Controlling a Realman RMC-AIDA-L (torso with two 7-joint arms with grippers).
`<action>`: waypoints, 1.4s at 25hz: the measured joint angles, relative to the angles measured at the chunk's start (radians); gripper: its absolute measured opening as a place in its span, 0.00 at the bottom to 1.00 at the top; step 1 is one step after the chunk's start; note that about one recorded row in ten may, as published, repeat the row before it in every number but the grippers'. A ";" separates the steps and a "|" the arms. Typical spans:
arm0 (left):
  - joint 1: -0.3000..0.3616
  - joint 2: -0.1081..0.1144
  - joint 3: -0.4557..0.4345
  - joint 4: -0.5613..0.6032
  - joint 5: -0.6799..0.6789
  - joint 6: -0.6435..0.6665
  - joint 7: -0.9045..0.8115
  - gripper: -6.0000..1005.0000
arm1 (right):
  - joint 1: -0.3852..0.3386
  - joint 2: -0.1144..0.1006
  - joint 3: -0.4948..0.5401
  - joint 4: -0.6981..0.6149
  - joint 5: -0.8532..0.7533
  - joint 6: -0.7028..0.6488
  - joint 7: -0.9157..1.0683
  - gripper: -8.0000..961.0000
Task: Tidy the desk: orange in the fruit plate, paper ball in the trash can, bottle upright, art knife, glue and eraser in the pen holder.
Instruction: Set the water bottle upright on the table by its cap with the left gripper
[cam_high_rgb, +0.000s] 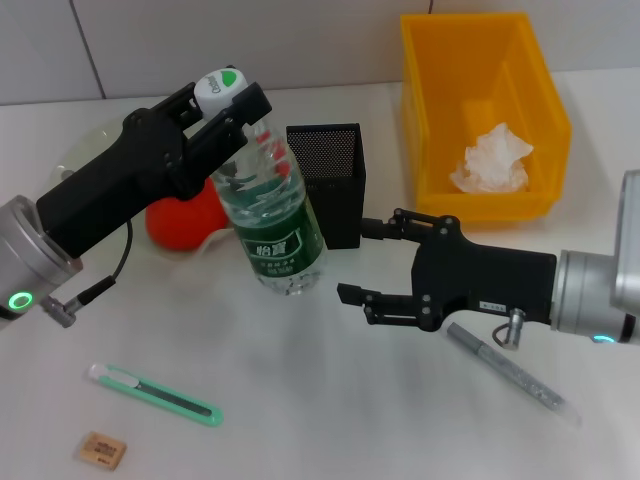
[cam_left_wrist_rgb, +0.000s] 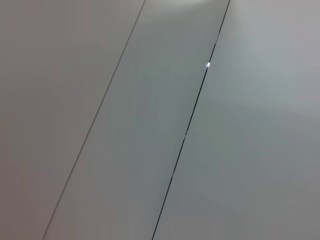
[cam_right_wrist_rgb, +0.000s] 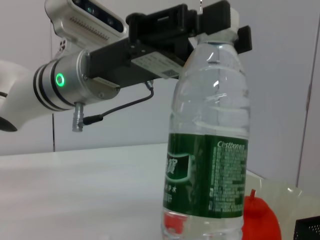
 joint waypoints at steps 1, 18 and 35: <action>0.006 0.001 0.000 0.002 0.001 0.009 0.004 0.47 | -0.005 0.000 0.004 -0.001 0.000 -0.007 0.001 0.80; 0.069 0.016 -0.007 0.009 0.056 0.019 0.095 0.48 | -0.104 -0.006 0.190 -0.133 -0.122 -0.119 0.157 0.80; 0.188 0.039 -0.010 0.099 0.093 0.044 0.179 0.49 | -0.066 -0.006 0.207 -0.169 -0.192 -0.104 0.232 0.80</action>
